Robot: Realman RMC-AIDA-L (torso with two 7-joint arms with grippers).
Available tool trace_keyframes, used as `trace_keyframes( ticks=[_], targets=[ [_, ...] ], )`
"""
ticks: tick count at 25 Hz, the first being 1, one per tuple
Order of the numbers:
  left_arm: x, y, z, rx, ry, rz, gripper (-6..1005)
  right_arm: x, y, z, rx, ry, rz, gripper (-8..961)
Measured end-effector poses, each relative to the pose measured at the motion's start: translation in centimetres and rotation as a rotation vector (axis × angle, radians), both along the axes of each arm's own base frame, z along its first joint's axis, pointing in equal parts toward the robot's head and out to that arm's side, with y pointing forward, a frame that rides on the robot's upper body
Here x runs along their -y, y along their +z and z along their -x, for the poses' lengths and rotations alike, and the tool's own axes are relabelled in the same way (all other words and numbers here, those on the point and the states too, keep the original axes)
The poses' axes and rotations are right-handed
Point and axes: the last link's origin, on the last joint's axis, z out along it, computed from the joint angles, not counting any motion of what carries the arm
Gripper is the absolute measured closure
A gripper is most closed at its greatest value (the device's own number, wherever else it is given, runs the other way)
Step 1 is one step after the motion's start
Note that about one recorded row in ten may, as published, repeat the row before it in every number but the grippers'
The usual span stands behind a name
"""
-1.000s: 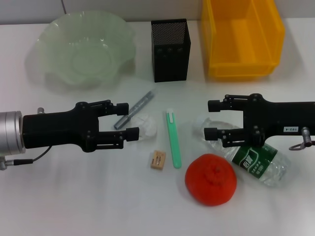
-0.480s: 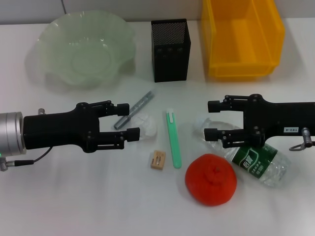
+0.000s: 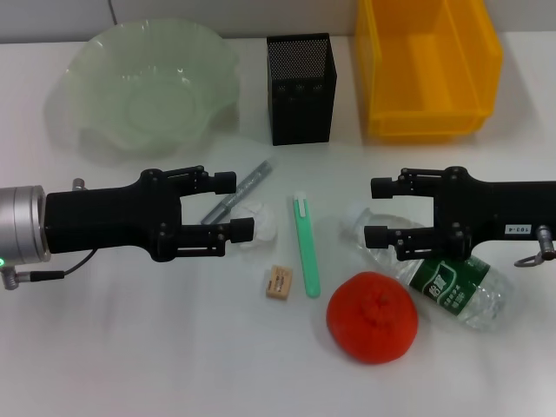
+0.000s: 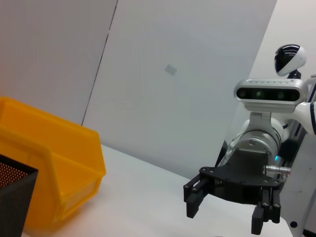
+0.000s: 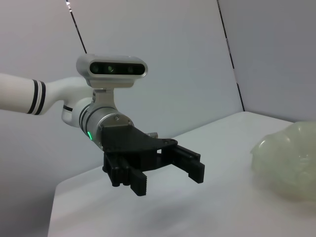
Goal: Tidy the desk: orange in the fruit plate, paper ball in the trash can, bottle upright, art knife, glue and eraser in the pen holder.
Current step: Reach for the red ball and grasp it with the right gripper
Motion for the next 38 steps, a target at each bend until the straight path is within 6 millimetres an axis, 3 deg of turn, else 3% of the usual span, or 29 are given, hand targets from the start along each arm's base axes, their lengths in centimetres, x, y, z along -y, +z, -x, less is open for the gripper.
trace_keyframes(
  ticks=[5,9,15,24,29,38],
  targets=[
    [-0.1,0.0,0.0,-0.004,-0.002,-0.009,191,-0.2,0.8,0.9,-0.016,-0.001,0.035,170],
    [-0.1,0.2,0.1,0.005,0.000,-0.024,191,-0.6,2.8,3.1,0.000,0.043,0.118,170],
    [0.1,0.5,0.2,0.012,0.003,-0.010,191,-1.7,4.0,6.1,0.212,0.105,0.280,171],
    [0.8,0.9,0.4,0.023,-0.010,0.014,191,-2.4,3.0,8.4,0.504,0.248,0.334,171],
    [1.1,1.3,0.9,0.023,-0.002,0.019,191,-1.6,1.2,8.3,0.570,0.363,0.355,171],
    [1.4,1.3,1.2,0.028,0.013,0.017,191,-1.9,-1.4,7.8,0.667,0.475,0.283,171]
  ],
)
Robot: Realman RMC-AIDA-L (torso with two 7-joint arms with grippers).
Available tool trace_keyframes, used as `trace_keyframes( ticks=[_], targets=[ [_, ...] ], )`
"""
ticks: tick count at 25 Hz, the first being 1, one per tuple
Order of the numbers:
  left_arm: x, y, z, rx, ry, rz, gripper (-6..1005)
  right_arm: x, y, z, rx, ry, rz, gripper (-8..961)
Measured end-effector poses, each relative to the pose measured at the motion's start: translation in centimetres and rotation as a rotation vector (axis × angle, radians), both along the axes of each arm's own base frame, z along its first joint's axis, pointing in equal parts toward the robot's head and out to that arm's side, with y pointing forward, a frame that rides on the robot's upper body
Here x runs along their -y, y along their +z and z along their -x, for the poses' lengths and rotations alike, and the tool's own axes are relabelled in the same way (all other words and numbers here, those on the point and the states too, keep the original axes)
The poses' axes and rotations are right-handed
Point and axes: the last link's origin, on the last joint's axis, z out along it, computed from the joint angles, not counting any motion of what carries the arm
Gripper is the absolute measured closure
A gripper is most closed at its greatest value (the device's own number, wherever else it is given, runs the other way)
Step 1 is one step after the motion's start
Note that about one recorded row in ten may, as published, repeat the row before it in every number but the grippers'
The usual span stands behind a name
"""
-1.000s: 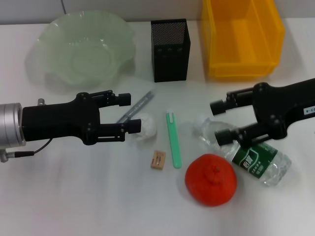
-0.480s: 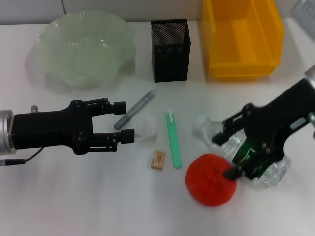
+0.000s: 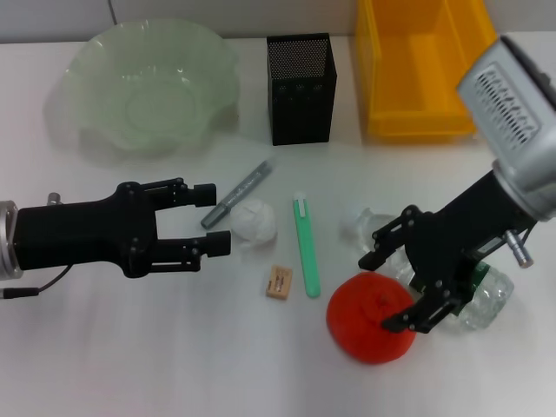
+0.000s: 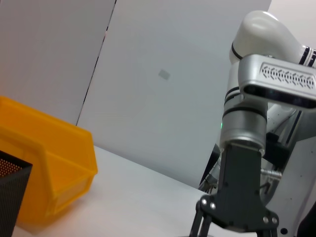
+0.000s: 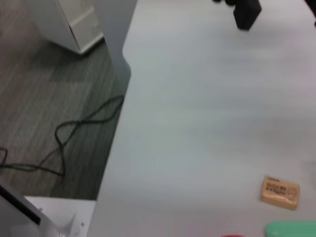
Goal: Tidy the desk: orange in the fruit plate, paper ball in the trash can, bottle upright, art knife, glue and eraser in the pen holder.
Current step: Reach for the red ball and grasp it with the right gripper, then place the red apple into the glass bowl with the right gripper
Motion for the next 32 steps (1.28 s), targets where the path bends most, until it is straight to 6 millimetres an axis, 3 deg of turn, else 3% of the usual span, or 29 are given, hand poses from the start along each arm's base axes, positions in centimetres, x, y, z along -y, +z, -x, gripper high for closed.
trace_keyframes(
  ticks=[16,22,32],
  targets=[
    [0.2,0.3,0.4,0.011,0.018,-0.018,191,-0.1,-2.6,-0.6,0.048,0.051,0.009,171],
    [0.1,0.6,0.5,0.009,0.016,-0.036,191,-0.3,-2.5,-0.4,0.029,0.062,-0.006,322],
    [0.1,0.7,0.7,0.004,0.018,-0.037,191,-0.3,-1.5,0.3,0.014,0.059,0.013,691]
  ],
)
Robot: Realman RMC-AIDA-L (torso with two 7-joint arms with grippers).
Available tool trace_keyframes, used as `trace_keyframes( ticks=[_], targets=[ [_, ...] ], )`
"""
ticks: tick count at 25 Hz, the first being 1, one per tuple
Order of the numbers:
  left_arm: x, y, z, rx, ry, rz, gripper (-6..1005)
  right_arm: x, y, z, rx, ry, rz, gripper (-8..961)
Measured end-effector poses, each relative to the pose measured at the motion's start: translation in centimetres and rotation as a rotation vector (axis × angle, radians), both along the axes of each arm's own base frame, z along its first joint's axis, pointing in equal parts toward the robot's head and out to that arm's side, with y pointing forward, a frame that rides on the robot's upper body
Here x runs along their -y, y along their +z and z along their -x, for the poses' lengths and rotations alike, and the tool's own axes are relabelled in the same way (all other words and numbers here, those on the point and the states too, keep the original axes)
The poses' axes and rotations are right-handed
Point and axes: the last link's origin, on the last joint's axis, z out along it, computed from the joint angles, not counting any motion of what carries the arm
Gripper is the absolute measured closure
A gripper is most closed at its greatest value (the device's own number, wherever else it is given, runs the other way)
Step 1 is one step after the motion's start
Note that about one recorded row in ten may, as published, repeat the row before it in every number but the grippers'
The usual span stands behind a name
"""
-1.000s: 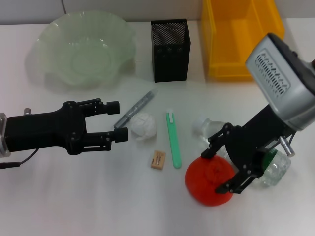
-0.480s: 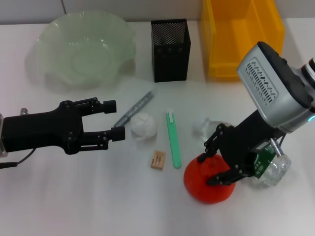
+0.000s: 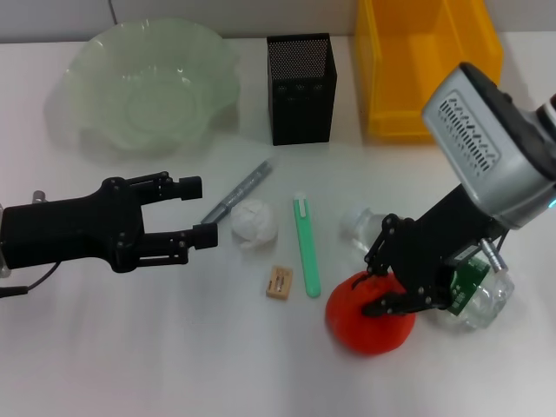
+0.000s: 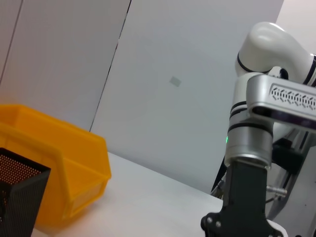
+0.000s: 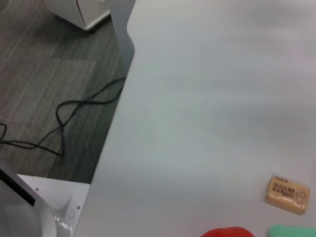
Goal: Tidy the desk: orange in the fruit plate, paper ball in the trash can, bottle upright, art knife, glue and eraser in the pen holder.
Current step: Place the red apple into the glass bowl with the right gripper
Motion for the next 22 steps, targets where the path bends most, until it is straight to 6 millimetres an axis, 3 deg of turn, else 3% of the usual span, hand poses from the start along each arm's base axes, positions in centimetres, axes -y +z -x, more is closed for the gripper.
trace_keyframes(
  ticks=[2,3,4,5,7,8,9,10,13,17,21,22],
  targets=[
    [0.0,0.0,0.1,-0.001,0.003,-0.001,191,0.0,0.4,0.2,-0.009,-0.005,0.000,710],
    [0.1,0.0,0.1,-0.002,0.004,-0.001,191,-0.2,2.0,0.7,-0.052,-0.020,-0.017,719],
    [0.1,0.0,0.1,-0.002,0.004,-0.001,191,-0.2,2.0,0.7,-0.052,-0.020,-0.017,729],
    [0.2,0.0,0.2,0.000,0.010,-0.005,191,-0.4,3.8,1.3,-0.104,-0.030,-0.041,738],
    [0.2,0.1,0.3,0.002,0.013,-0.008,191,-0.5,4.9,1.7,-0.139,-0.037,-0.055,750],
    [0.2,0.3,0.4,0.007,0.017,-0.015,191,-1.1,7.3,2.4,-0.220,-0.052,-0.094,756],
    [0.2,0.3,0.4,0.009,0.019,-0.018,191,-1.1,7.3,2.4,-0.220,-0.052,-0.094,762],
    [0.2,0.4,0.4,0.009,0.020,-0.018,191,-1.6,9.1,3.1,-0.299,-0.061,-0.130,767],
    [0.2,0.4,0.5,0.012,0.027,-0.019,191,-2.5,10.6,4.1,-0.410,-0.055,-0.193,785],
    [0.2,0.4,0.5,0.015,0.028,-0.018,191,-3.9,10.4,5.2,-0.524,-0.060,-0.280,814],
    [0.2,0.0,0.3,0.016,0.029,-0.018,191,-7.0,7.1,7.2,-0.698,-0.098,-0.416,841],
    [0.2,-0.1,0.3,0.017,0.029,-0.017,191,-7.0,7.1,7.2,-0.698,-0.098,-0.416,848]
  ],
)
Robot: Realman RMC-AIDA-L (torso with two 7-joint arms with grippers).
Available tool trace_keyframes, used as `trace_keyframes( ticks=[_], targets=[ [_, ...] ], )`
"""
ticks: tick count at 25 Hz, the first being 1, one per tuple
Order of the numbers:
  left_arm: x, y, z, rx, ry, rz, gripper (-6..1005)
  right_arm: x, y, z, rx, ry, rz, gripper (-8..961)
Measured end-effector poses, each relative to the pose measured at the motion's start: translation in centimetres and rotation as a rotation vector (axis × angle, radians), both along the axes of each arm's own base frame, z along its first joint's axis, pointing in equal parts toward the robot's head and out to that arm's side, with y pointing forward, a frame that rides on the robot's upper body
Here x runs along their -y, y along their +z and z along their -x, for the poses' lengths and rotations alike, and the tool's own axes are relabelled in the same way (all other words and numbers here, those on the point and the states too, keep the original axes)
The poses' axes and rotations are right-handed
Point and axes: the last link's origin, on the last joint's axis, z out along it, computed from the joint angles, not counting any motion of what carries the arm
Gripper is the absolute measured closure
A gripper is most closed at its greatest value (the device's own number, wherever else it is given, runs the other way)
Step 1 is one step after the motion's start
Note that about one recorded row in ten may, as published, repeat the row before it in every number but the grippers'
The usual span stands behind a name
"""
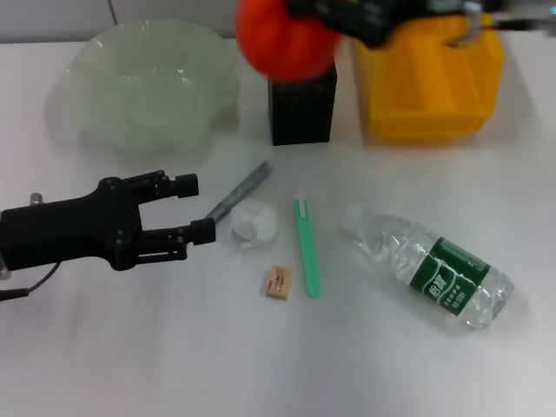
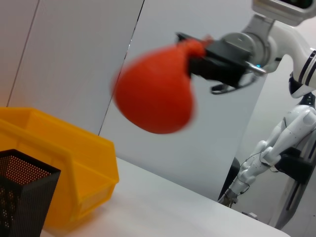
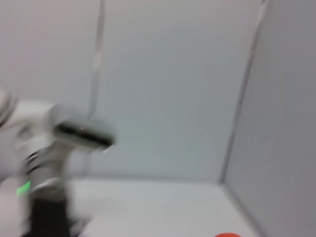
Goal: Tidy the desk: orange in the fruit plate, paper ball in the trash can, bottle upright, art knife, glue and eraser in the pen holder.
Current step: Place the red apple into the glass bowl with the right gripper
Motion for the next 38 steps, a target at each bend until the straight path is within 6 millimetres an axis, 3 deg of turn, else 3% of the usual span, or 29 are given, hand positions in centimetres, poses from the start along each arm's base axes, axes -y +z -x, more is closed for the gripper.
trace_keyframes(
  ticks=[1,2,6,13,26,38],
  targets=[
    [0.0,-0.2,-0.1,0.002,-0.002,0.002,191,-1.0,-1.9,0.8,-0.045,-0.010,-0.035,854],
    [0.0,-0.2,-0.1,0.002,-0.002,0.002,191,-1.0,-1.9,0.8,-0.045,-0.010,-0.035,860],
    [0.3,-0.4,-0.1,0.006,-0.007,-0.003,191,-2.8,-6.1,2.7,-0.073,-0.021,-0.107,892],
    [0.3,-0.6,-0.1,0.009,-0.009,-0.002,191,-4.8,-10.2,5.3,-0.036,-0.080,-0.219,900],
    [0.0,-0.9,-0.6,0.007,-0.038,-0.020,191,-7.4,-11.6,10.4,-0.048,-0.166,-0.302,903],
    [0.0,-1.3,-0.9,0.014,-0.046,-0.031,191,-7.6,-11.6,10.4,-0.042,-0.180,-0.309,900]
  ],
)
